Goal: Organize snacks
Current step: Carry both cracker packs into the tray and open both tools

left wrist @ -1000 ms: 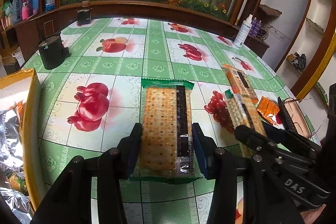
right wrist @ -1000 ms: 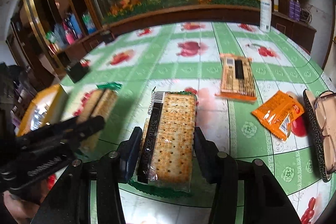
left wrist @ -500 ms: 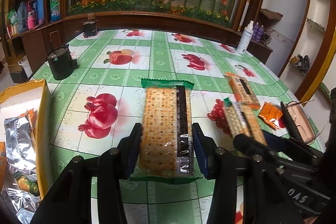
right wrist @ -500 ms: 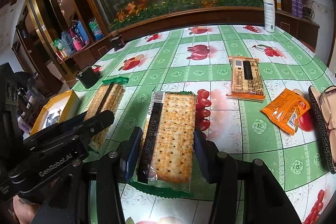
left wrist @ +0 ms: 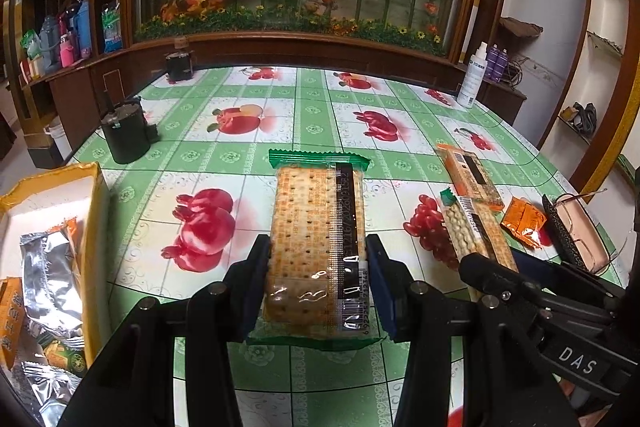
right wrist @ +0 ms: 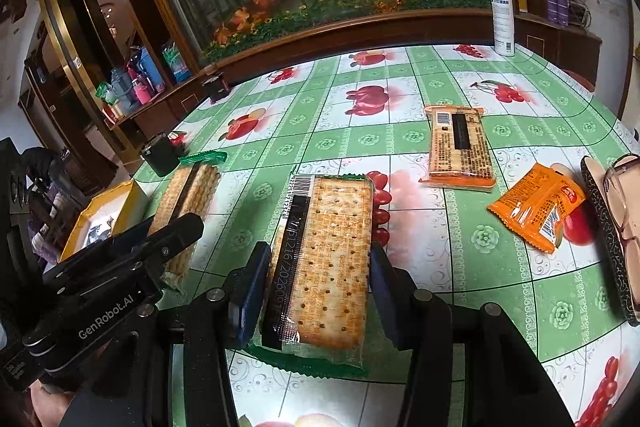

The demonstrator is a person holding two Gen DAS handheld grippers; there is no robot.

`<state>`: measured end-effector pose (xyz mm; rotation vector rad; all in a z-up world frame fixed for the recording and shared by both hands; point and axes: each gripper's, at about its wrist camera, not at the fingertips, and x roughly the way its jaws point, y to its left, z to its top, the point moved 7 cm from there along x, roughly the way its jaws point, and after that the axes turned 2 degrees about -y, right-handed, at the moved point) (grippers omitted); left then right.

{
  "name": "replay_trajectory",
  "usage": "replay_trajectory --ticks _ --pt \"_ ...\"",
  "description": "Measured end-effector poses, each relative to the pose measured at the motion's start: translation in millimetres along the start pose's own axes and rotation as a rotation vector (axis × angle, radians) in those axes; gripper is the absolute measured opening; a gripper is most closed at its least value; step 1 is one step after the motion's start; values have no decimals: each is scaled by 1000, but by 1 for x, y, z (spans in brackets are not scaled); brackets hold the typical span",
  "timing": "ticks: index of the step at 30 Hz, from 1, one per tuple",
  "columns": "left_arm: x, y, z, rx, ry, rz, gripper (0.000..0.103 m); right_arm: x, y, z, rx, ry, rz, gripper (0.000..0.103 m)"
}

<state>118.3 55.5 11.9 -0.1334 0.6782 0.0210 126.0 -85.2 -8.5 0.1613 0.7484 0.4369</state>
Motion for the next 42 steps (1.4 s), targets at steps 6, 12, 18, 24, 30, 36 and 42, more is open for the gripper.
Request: replay_trajectory --ticks 6,12,18,24,30,36,42 --pt "-8 -2 4 21 -37 21 46 -1 1 1 -6 -8 -2 53" --pt "-21 2 7 -2 -70 3 46 -2 2 2 -11 -22 3 52" --pt "-50 17 6 -64 -109 -17 46 -1 17 -1 -59 -46 4 52" --pt "-91 49 3 -103 -125 -22 46 -8 54 -9 -72 -48 117 53" --pt "-119 110 5 -167 -139 42 46 -24 125 -28 -128 -49 270 53" --pt "-128 191 -14 -279 -102 149 46 -22 205 -57 -241 14 383 53" --pt "-119 248 -39 -359 -27 231 46 -3 262 -76 -314 92 424 53"
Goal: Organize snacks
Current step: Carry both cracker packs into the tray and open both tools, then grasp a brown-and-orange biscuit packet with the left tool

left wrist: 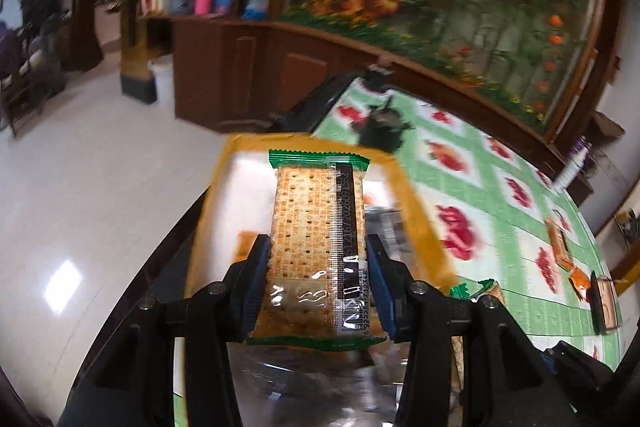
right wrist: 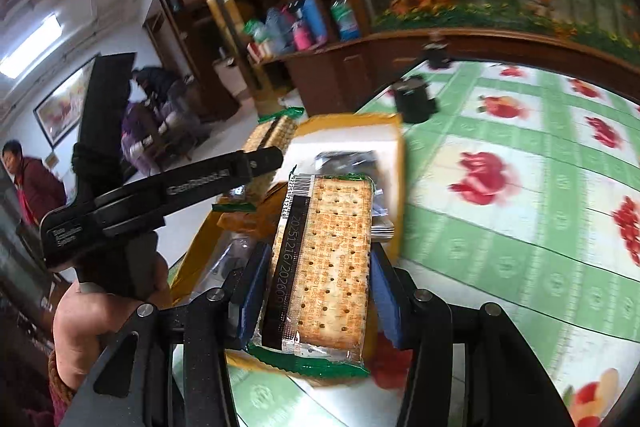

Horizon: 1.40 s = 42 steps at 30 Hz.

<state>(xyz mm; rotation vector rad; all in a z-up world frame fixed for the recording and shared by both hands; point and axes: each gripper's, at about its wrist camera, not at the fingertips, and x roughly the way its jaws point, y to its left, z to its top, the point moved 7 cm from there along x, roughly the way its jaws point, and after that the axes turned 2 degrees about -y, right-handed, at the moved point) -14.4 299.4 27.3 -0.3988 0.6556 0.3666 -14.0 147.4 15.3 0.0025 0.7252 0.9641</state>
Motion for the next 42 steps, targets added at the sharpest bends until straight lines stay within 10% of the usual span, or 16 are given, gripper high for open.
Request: replay_trajectory --ticks 9,18,27,34,42 --pt "13 22 -6 -48 36 -12 47 52 -1 3 47 84 -15 55" --pt "-9 9 4 -59 -19 -34 62 13 -15 22 62 -38 17 62" --pt "-44 -124 -6 149 -54 -211 63 -57 -145 19 263 -123 -145 62" --pt "-12 -265 -69 333 93 -416 64 -137 -265 -2 465 -190 -369 61" --pt "44 -291 -97 361 131 -376 64 -177 -354 1 577 -164 -517 70"
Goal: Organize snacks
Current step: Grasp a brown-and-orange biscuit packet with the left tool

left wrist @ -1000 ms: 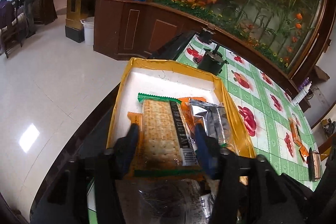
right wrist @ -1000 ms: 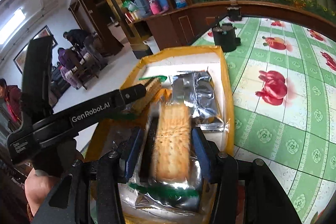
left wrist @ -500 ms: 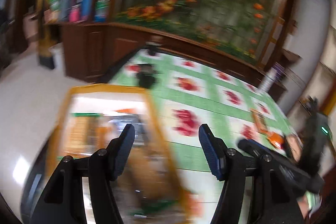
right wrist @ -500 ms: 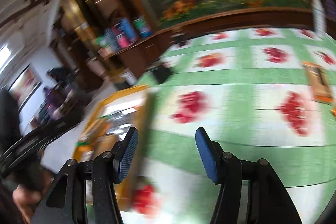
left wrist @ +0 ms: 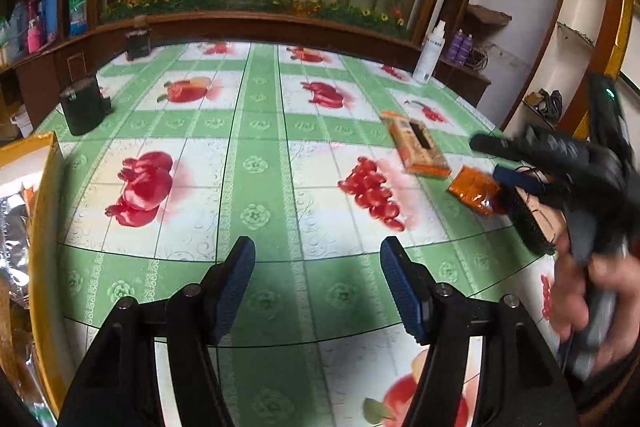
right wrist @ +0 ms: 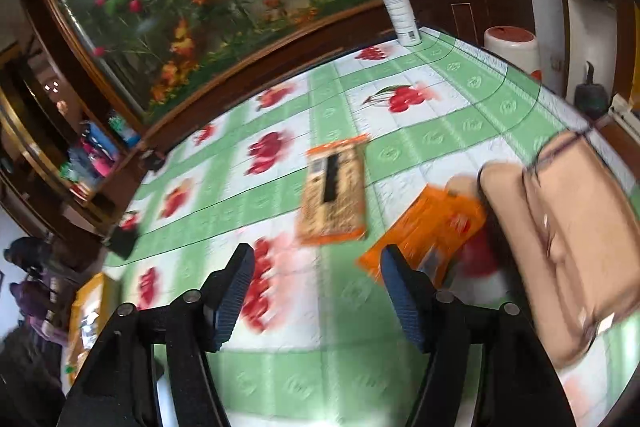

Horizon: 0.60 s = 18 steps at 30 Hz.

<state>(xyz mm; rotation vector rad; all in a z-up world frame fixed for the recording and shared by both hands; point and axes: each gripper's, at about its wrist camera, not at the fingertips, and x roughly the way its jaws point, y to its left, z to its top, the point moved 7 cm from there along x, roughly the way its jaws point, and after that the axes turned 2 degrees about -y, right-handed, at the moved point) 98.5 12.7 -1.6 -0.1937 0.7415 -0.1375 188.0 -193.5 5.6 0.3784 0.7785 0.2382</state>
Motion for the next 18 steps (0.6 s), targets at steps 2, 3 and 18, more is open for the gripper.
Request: replay_trajectory --ticks 2,3,18 --pt "-2 7 -2 1 -11 21 64 16 -2 10 -9 22 -19 70" --pt "-4 11 -2 1 -13 29 64 28 0 16 -19 35 -29 70" --pt "-13 42 3 -87 -50 84 64 93 53 -12 -266 183 -111 58"
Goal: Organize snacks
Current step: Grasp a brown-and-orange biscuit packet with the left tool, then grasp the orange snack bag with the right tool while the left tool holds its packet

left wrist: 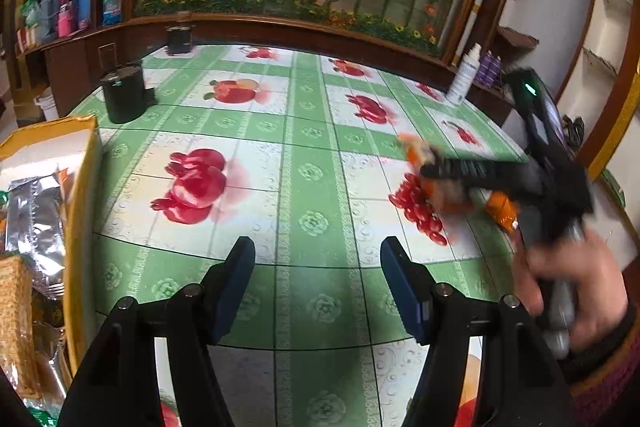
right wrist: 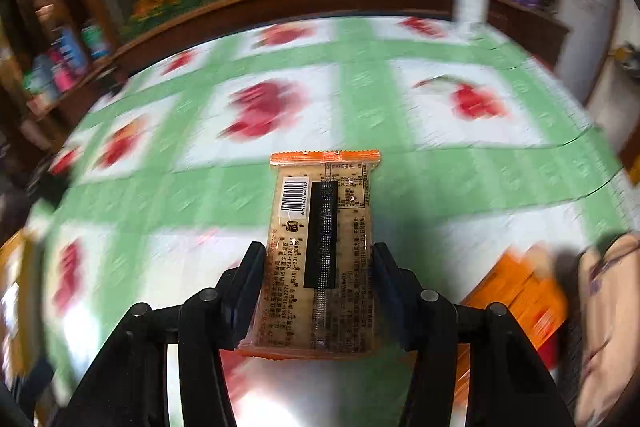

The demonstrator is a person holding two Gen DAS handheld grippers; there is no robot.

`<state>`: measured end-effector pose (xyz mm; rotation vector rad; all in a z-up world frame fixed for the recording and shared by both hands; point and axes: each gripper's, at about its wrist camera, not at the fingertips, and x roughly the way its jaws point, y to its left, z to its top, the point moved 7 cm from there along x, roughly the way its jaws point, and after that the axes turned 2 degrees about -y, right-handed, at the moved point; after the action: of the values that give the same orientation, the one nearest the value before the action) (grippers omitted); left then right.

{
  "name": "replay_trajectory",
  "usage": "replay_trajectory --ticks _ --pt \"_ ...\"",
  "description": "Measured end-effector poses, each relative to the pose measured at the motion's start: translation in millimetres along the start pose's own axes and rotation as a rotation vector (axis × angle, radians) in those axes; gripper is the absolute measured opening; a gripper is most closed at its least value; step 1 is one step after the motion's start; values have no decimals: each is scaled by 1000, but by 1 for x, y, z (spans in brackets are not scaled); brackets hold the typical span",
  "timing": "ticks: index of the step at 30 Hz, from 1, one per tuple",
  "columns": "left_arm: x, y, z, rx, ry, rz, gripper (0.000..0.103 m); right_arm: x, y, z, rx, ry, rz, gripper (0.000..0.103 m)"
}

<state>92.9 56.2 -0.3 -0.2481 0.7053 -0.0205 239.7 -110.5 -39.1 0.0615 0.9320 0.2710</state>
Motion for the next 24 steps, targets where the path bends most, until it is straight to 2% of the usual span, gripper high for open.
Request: replay_trajectory --ticks 1,4,5,6,8,9,12,15,17,19,21,22,24 --pt "-2 4 1 -14 -6 5 64 -5 11 -8 -19 14 38 59" --pt "-6 12 5 -49 -25 10 64 -26 50 -45 -34 112 270 59" --pt "-7 13 5 -56 -29 11 64 -36 57 -51 -19 127 355 59" --pt "-8 14 6 -60 -32 12 64 -50 53 -50 5 96 380 59" --pt "-8 15 6 -61 -31 12 64 -66 29 -36 36 -3 293 64" --pt "-7 14 6 -57 -27 12 64 -70 7 -27 47 -59 194 66" --pt "-7 11 4 -47 -25 12 64 -63 -51 -20 73 -92 -113 66" --pt "-5 10 3 -45 -16 9 64 -48 -76 -30 65 -59 -245 66" --pt "-6 12 3 -47 -20 15 64 -46 -75 -38 19 -68 -298 67" --pt "-7 13 4 -53 -23 16 64 -45 -65 -44 4 -46 -270 67" --pt "-7 15 4 -57 -27 19 64 -46 -52 -56 36 -16 -147 68" --pt "-8 15 5 -60 -30 20 64 -48 -42 -62 14 -6 -122 68" --pt "-8 16 5 -58 -32 24 64 -53 -22 -72 -10 15 21 68"
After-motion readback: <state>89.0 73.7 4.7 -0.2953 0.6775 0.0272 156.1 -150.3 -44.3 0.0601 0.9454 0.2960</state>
